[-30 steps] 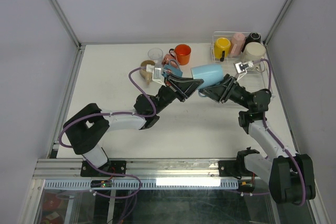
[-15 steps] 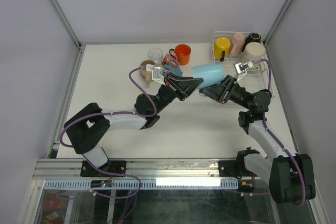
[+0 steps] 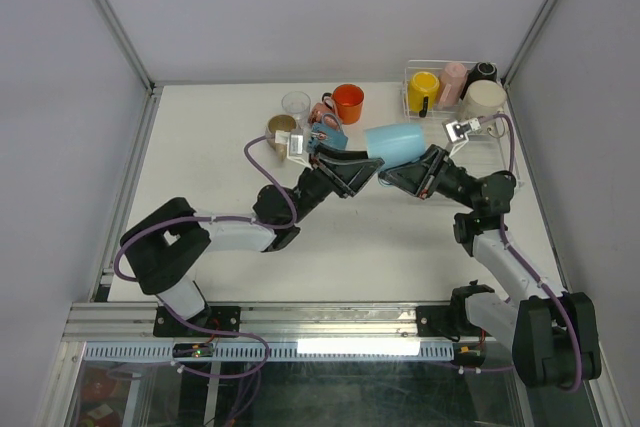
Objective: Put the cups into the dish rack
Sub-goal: Turn the cup upside down in the dish rack.
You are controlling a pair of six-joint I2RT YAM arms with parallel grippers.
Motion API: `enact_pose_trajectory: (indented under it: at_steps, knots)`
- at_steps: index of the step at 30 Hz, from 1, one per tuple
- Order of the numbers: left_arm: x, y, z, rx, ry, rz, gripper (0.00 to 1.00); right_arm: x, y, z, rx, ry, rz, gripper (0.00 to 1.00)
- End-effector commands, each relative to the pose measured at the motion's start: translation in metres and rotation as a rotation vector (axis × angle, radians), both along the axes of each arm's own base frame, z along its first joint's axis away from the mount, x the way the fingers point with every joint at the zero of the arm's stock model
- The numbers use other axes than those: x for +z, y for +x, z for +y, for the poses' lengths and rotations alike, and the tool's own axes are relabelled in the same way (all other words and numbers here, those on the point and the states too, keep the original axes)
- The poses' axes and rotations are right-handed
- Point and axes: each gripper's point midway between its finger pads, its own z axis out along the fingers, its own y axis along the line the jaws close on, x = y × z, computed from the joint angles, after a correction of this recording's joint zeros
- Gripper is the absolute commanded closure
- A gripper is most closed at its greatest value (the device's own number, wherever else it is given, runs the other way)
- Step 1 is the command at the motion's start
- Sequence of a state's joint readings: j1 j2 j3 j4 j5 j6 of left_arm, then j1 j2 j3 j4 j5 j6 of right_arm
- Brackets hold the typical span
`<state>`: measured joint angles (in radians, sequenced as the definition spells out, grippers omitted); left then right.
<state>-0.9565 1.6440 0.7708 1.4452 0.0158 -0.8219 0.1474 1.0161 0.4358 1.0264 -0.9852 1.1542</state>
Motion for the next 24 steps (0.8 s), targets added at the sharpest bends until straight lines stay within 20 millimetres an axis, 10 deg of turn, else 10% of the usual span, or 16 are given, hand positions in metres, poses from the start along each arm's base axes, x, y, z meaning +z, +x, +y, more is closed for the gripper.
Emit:
enact_pose_trajectory:
  at_steps: [1,15,24]
  knots:
    - [0.060,-0.031,0.055,0.032,-0.273,-0.131,0.46,0.024,-0.003,-0.004,-0.030,0.012,-0.163,1.00]
    - [0.022,-0.044,0.096,0.077,-0.128,-0.107,0.10,0.019,0.016,-0.022,-0.095,-0.095,-0.221,1.00]
    - [-0.009,0.025,0.115,0.063,0.305,0.069,0.01,0.022,0.041,-0.055,-0.207,-0.131,-0.014,1.00]
